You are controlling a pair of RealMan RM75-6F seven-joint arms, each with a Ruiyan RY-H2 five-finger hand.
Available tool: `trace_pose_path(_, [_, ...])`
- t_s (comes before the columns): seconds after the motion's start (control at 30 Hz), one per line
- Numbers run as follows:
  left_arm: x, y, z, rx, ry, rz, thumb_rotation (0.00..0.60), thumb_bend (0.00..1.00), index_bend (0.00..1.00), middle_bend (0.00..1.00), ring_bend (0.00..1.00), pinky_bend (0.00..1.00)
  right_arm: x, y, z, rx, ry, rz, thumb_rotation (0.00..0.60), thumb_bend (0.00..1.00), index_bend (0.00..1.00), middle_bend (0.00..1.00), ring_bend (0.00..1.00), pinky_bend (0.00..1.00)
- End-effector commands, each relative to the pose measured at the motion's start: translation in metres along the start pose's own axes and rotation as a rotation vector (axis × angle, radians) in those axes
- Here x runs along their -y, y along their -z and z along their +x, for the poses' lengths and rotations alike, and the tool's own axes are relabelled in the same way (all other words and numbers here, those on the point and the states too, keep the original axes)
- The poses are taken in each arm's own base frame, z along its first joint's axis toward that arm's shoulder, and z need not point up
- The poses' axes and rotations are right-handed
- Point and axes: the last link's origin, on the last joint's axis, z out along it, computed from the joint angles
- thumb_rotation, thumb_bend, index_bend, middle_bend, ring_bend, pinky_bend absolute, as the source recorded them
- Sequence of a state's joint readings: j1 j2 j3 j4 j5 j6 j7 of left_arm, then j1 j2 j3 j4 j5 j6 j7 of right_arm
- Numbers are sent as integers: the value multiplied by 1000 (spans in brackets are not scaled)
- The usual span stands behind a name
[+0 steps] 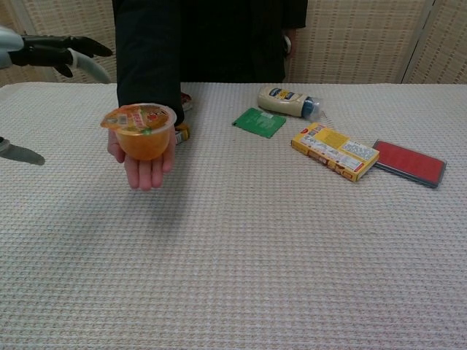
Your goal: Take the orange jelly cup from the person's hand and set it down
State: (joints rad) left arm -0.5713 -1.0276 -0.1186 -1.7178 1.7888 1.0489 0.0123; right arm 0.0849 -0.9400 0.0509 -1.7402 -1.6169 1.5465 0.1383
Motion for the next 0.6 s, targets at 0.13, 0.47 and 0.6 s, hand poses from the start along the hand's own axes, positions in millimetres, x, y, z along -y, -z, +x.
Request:
trace_pose_path(0.13, [-12, -46, 3, 47, -57, -66, 600, 143, 168, 22, 66, 224, 0, 2, 1, -5, -3, -3, 600, 251, 183, 303, 170, 231])
trace_pose_path(0.47, [-16, -79, -2, 105, -117, -47, 600, 144, 166, 21, 57, 224, -1, 3, 1, -2, -3, -13, 600, 251, 183, 303, 170, 231])
trace_pose_path(0.6, [-15, -86, -5, 126, -127, -37, 600, 144, 171, 22, 57, 224, -2, 4, 2, -3, -2, -16, 600, 251, 183, 303, 170, 231])
